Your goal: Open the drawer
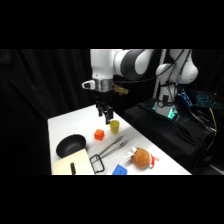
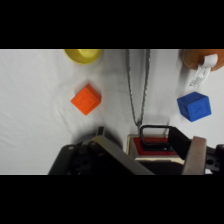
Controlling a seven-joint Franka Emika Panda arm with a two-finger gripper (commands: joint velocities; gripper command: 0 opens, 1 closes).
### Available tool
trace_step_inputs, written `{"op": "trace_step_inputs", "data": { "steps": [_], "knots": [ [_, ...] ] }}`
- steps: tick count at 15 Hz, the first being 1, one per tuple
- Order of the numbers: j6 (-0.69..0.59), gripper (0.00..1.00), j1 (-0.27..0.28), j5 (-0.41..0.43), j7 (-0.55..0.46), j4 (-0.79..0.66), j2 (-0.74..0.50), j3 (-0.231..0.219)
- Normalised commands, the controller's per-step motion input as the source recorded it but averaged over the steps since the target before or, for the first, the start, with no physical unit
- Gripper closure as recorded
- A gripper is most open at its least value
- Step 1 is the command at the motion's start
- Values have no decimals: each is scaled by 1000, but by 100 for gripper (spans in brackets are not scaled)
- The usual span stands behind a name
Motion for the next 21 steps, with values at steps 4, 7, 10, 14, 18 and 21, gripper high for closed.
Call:
{"op": "trace_step_inputs", "data": {
  "steps": [4, 7, 10, 14, 18, 21],
  "knots": [
    [-25, 0, -18, -36, 58, 51, 35, 43],
    [33, 0, 20, -43, 112, 159, 143, 73],
    [175, 0, 39, -43, 108, 173, 173, 79],
    [362, 0, 32, -52, 87, 150, 198, 50],
    [397, 0, 9, -40, 70, 121, 194, 25],
    [304, 0, 23, -34, 86, 155, 203, 28]
  ]
}}
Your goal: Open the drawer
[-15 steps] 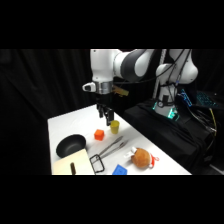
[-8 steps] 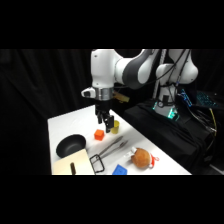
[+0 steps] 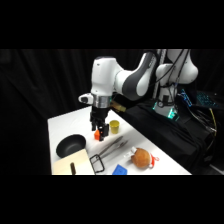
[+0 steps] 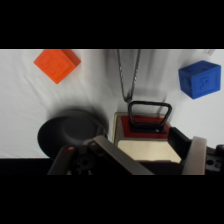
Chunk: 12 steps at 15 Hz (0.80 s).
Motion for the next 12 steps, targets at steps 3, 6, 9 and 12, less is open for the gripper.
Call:
{"op": "trace_step_inputs", "data": {
  "steps": [3, 6, 9, 12],
  "knots": [
    [203, 0, 76, -81, 149, 234, 241, 15],
    [112, 0, 96, -109, 169, 273, 258, -6],
    [93, 0, 70, -98, 151, 285, 259, -17],
    [100, 0, 26, -53, 113, 285, 253, -5]
  ]
}}
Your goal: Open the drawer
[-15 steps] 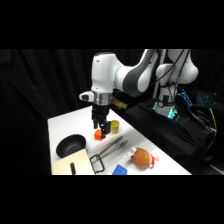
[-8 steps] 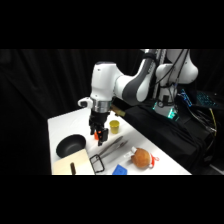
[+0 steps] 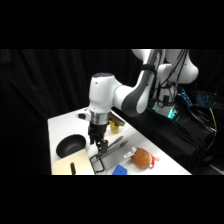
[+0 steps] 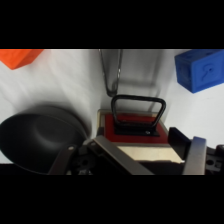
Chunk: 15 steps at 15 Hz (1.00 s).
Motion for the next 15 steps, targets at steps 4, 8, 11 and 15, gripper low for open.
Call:
{"op": "trace_step_inputs", "data": {
  "steps": [4, 8, 11, 15],
  "knots": [
    [114, 0, -7, -8, 78, 265, 236, 15],
    [119, 0, -60, 36, 27, 205, 198, 39],
    [137, 0, -102, 64, -13, 156, 172, 58],
    [139, 0, -91, 69, -28, 128, 142, 69]
  ]
}}
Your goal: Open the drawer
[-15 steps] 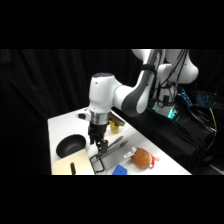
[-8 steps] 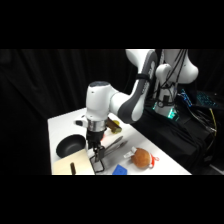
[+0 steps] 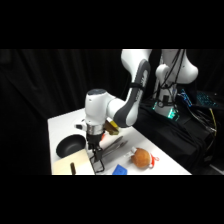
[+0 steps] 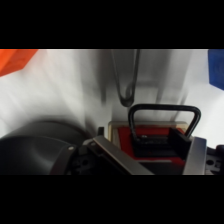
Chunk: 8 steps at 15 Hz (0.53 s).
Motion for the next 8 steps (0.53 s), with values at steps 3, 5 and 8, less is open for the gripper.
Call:
{"op": "trace_step_inputs", "data": {
  "steps": [3, 5, 8],
  "knots": [
    [143, 0, -64, 68, -29, 124, 141, 82],
    [144, 0, -68, 72, -36, 135, 151, 95],
    [133, 0, -74, 73, -40, 136, 143, 96]
  ]
}}
